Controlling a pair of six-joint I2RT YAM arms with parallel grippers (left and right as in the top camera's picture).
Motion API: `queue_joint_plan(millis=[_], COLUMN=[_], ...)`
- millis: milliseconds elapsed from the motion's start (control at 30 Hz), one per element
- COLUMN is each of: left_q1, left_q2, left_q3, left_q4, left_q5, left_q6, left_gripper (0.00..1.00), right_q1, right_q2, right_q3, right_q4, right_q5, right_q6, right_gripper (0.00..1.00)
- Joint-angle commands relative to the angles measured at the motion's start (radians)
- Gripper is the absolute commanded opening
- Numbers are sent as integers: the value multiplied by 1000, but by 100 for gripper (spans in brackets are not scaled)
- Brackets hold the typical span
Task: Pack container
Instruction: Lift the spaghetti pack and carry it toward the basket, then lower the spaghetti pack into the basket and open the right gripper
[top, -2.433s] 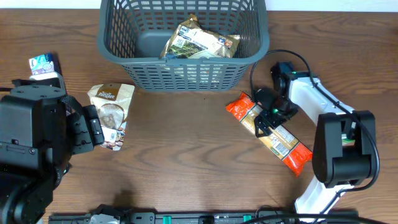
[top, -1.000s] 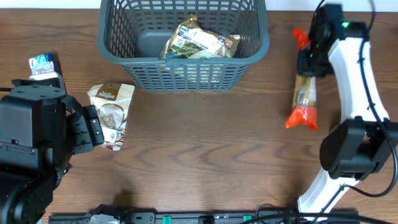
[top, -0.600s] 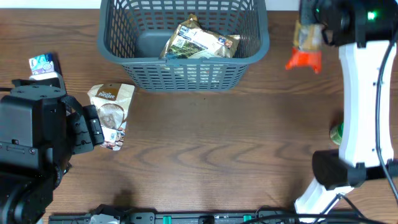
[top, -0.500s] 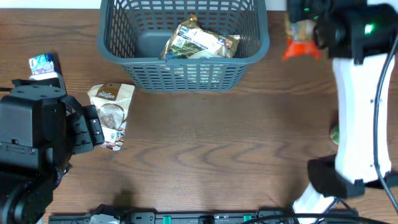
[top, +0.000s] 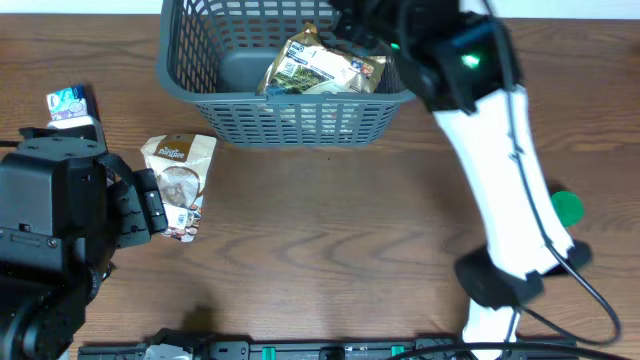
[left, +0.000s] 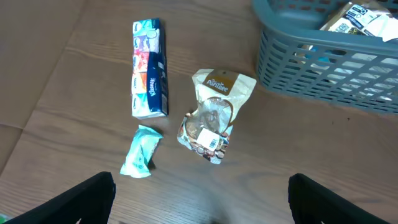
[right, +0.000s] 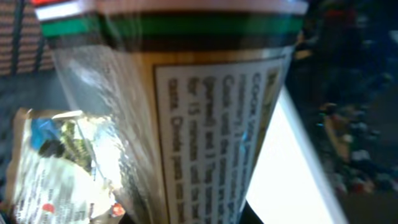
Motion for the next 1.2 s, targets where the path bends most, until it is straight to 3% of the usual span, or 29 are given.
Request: queue_joint_plan(millis=[0, 500, 533, 600, 633, 733, 767, 800, 933, 1167], left_q1=[5, 5, 5, 5, 5, 5, 5, 5, 5, 5], left_q2=[-2, -2, -2, -2, -2, -2, -2, -2, -2, -1], left_q3=[0, 0, 0, 0, 0, 0, 0, 0, 0, 0], left_q4=[-3, -2, -2, -3, -3, -3, -3, -3, -2, -3], left_q5=[-13, -13, -13, -13, -13, -13, -13, -13, -13, -13], left_q6=[-13, -13, -13, -13, -13, -13, -13, -13, -13, -13], left_gripper=[89, 89, 89, 89, 89, 89, 89, 89, 89, 89], right_q1=[4, 5, 5, 5, 5, 6, 6, 6, 3, -134], right_q2=[80, 375, 383, 384, 384, 375, 366, 357, 283, 61], right_q3=[8, 3, 2, 2, 2, 3, 4, 5, 28, 91], right_q4=[21, -148, -154, -160, -160, -160, -160, -159, -143, -130], right_q5=[-68, -198, -197, -198, -198, -197, -197, -196, -181, -48], right_q6=[-13, 84, 85, 118, 139, 175, 180, 180, 191, 566], right_gripper=[1, 1, 5, 40, 51, 63, 83, 94, 89, 93])
